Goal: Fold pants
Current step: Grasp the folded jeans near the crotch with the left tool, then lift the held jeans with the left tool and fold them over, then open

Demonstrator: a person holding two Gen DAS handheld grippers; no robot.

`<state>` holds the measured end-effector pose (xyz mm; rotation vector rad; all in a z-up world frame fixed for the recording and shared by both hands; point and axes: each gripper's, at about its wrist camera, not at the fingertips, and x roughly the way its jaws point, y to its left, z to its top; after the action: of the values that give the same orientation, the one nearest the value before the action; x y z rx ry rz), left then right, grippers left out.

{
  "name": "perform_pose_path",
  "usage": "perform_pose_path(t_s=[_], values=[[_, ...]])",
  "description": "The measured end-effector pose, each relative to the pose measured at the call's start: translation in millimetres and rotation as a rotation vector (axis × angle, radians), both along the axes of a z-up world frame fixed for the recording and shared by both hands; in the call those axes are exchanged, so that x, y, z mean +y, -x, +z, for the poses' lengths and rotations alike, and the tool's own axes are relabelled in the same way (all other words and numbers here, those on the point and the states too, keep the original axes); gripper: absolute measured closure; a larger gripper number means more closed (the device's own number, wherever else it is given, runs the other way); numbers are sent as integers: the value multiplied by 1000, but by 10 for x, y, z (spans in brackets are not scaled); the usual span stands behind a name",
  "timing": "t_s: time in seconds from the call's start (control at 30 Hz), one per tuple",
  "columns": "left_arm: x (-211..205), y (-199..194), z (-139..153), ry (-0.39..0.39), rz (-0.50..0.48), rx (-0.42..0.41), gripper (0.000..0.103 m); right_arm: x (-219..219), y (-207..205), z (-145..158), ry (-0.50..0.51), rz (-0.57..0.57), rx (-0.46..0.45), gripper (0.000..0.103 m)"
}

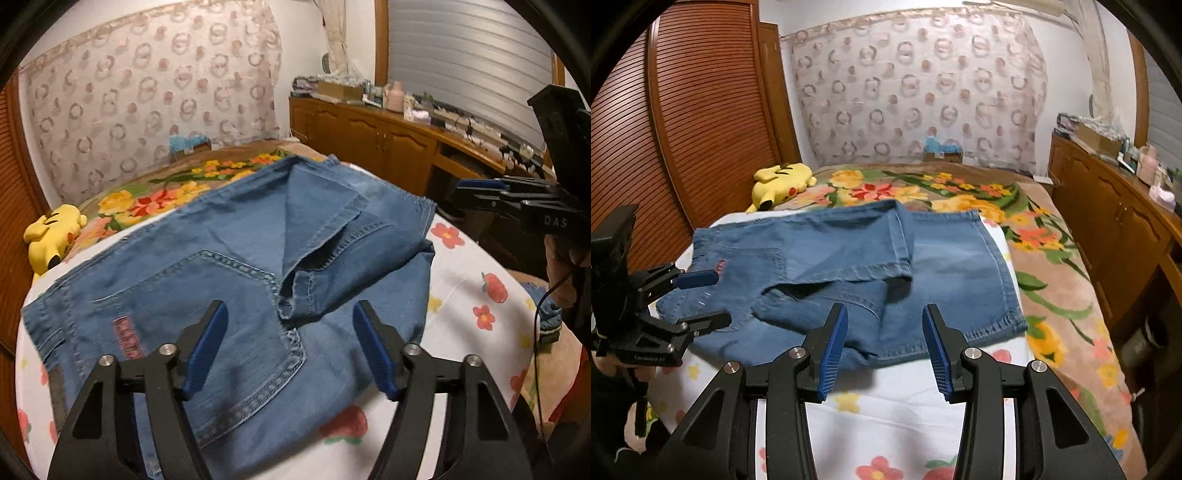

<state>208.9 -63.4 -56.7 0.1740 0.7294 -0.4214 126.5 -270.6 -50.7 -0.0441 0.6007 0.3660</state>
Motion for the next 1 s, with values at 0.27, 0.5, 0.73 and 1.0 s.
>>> perform_pose_path(t_s=[0.27,0.5,0.73,1.0], values=[[-121,-392,-141,-4,-16,96,64,-9,-13,-63,-15,-10,79,59],[-235,-470,-239,-22,-32,147,80,100,23,-108,0,3,115,59],[-148,-227,73,3,-39,54,99,24,66,-25,8,19,108,59],[421,240,798,54,27,-113,99,45,50,-64,-1,28,90,59]])
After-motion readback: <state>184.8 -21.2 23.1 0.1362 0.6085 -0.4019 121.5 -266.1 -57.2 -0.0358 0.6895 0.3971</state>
